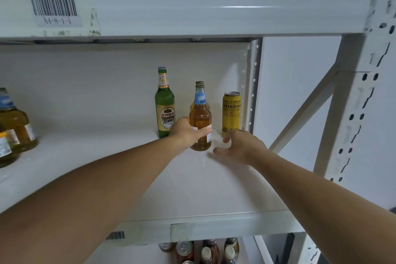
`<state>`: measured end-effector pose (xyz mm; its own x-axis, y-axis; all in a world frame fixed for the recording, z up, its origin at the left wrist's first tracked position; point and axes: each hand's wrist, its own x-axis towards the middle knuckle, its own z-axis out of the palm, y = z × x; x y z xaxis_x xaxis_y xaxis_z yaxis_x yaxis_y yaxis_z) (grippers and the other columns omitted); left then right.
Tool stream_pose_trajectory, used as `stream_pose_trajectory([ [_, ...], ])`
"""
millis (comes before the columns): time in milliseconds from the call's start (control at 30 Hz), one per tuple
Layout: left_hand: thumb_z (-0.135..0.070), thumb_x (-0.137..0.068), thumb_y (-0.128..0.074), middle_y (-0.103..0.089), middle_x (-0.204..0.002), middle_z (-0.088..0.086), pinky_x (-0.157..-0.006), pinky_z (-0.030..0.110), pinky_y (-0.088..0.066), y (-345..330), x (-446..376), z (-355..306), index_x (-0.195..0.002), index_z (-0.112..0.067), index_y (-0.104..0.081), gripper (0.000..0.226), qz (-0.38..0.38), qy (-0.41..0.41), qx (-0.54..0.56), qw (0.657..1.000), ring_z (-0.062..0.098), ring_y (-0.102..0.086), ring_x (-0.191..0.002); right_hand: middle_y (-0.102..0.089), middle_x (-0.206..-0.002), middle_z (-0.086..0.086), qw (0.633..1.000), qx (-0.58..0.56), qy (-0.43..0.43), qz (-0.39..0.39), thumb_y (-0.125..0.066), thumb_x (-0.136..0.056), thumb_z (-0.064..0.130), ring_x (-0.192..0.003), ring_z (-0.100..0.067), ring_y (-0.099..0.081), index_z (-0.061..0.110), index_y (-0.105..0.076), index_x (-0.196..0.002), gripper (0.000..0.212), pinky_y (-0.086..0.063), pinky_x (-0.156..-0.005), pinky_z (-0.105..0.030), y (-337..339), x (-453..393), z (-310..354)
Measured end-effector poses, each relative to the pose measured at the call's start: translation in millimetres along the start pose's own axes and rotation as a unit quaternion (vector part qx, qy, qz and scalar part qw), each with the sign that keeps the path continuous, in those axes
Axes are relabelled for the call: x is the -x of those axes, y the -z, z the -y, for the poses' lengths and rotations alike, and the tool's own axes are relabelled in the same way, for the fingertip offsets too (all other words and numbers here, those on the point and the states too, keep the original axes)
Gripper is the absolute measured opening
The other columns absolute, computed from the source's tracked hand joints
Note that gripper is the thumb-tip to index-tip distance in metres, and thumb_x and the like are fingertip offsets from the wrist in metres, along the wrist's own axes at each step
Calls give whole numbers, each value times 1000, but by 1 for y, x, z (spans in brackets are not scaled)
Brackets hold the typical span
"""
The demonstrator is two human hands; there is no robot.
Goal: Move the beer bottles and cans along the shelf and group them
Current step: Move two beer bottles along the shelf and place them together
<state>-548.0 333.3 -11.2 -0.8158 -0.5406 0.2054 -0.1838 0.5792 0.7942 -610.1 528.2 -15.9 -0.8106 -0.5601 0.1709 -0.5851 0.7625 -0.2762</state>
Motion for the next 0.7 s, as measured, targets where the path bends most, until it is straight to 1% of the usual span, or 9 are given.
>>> stream_pose_trajectory([
  [67,-65,-79,-87,-77,-123,-2,-95,38,-61,3,2,3,-127,-27,-74,62,6,5,-6,1000,23,-72,-113,-63,-124,5,1000,-4,5,-5,-65,-83,80,-108,-21,-63,32,-62,-125,64,-56,-86,-40,1,6,3],
  [100,-71,-72,-86,-76,-128,-2,-97,39,-61,5,4,4,-132,-27,-72,76,10,10,-8,1000,23,-72,-116,-64,-124,5,1000,-8,10,-6,-65,-83,79,-108,-21,-63,32,-62,-124,62,-58,-88,-41,1,9,4],
  [167,-77,-62,-87,-67,-149,1,-106,40,-57,11,11,8,-153,-24,-57,109,19,23,-27,999,25,-66,-131,-64,-121,7,1000,-21,20,2,-67,-83,78,-107,-20,-64,31,-62,-122,61,-59,-90,-42,-1,15,6],
  [200,-72,-68,-89,-58,-160,3,-111,41,-52,15,17,10,-164,-22,-44,117,22,26,-38,999,28,-60,-141,-64,-120,7,999,-27,23,6,-67,-83,78,-107,-20,-64,31,-62,-124,62,-59,-90,-42,-2,19,7],
  [267,-57,-83,-89,-45,-170,4,-119,44,-46,30,26,20,-171,-21,-29,113,32,20,-56,998,30,-50,-152,-64,-117,7,999,-37,35,13,-68,-83,78,-108,-20,-64,32,-63,-128,64,-58,-92,-40,-6,23,13],
  [433,-46,-93,-81,-62,-147,-4,-110,30,-47,91,56,51,-156,-21,-54,73,40,-21,-164,985,15,-60,-133,-70,-121,3,994,-45,89,43,-68,-85,75,-109,-22,-66,33,-69,-129,61,-58,-99,-42,-12,23,46],
  [500,-45,-99,-76,-63,-147,-1,-110,31,-47,123,70,62,-154,-19,-58,63,28,-17,-232,972,18,-60,-135,-71,-113,2,991,-50,109,61,-67,-85,75,-104,-22,-65,32,-72,-120,55,-58,-96,-42,-14,19,61],
  [567,-46,-100,-74,-62,-151,1,-116,36,-48,151,85,71,-154,-19,-60,62,24,-9,-266,964,20,-61,-137,-68,-105,4,989,-55,118,69,-67,-86,75,-102,-22,-64,30,-68,-113,53,-56,-90,-40,-15,17,73],
  [700,-50,-99,-74,-61,-153,-5,-113,33,-49,209,122,100,-154,-25,-60,62,38,8,-313,949,17,-61,-138,-67,-126,1,984,-93,133,68,-70,-86,74,-112,-24,-64,31,-63,-136,67,-57,-97,-42,-19,21,112],
])
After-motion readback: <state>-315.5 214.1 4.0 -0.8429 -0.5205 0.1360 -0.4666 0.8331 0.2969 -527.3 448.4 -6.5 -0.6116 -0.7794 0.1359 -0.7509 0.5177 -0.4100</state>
